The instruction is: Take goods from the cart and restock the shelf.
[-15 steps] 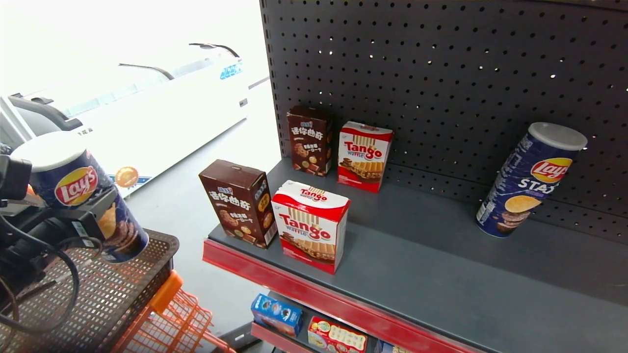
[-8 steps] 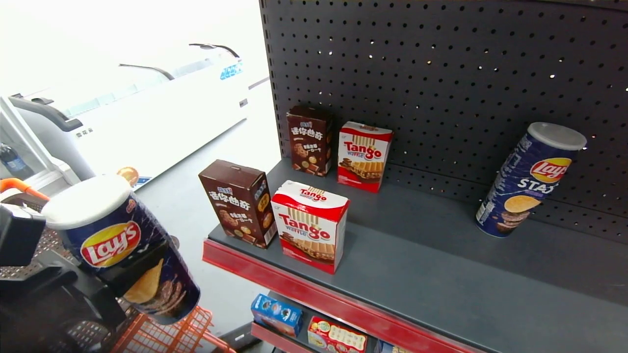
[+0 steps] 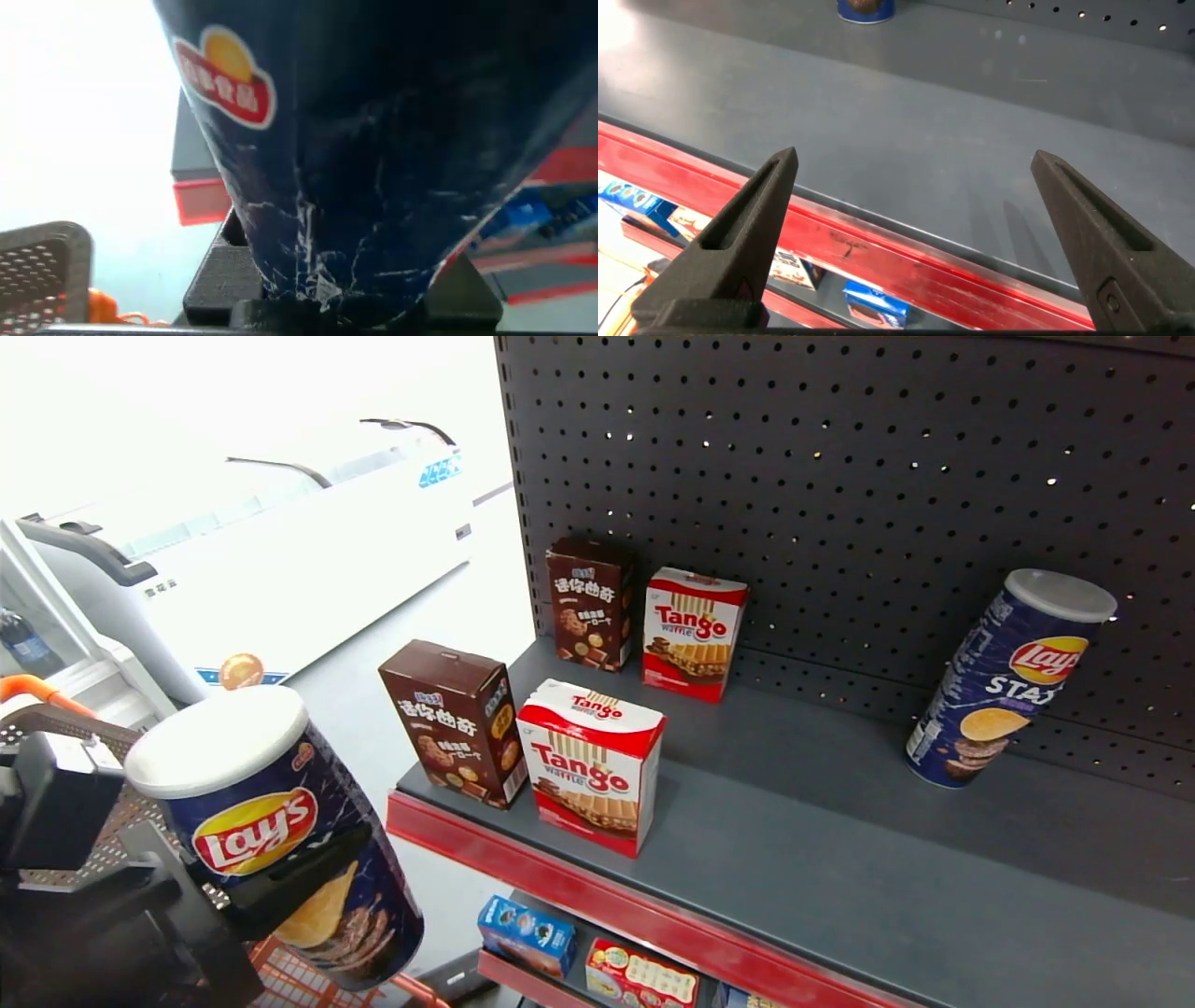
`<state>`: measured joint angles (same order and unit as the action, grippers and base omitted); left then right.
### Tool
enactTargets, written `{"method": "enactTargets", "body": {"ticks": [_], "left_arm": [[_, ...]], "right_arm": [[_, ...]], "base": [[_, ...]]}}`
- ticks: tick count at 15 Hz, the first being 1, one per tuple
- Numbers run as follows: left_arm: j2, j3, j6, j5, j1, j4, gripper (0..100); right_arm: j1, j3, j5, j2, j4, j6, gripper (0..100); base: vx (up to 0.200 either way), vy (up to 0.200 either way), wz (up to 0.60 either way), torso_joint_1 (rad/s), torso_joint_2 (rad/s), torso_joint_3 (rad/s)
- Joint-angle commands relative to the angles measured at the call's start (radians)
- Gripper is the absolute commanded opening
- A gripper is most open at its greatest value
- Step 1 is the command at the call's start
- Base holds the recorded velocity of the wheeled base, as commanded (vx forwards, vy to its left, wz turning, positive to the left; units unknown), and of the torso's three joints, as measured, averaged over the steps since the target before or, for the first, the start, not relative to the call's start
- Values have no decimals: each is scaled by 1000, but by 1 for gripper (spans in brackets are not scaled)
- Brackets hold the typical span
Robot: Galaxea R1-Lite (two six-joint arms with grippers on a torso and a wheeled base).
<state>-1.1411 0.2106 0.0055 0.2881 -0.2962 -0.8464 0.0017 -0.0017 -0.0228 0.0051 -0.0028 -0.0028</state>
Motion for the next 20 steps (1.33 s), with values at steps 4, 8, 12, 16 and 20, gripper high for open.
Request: {"method": "enactTargets", "body": {"ticks": [4,8,12,16,20], "left_arm": [[-46,55,1,48,-69,6,0],[-85,82,2,148,-77,1,0],[-112,98,5,206,-161,-5,0],[-161,144,5,214,-261,-5,0],[-198,168,5,214,-301,-5,0]], "right_arm": [[0,0,1,-1,0,-2,100],[0,0,1,-1,0,-2,100],[0,0,3,-1,0,-2,100],[0,0,3,1,0,-2,100],[0,0,3,-1,0,-2,100]], "base": [[0,0,0,0,0,0],[0,0,0,0,0,0],[0,0,0,0,0,0],[0,0,-600,0,0,4],[0,0,-600,8,5,0]]}}
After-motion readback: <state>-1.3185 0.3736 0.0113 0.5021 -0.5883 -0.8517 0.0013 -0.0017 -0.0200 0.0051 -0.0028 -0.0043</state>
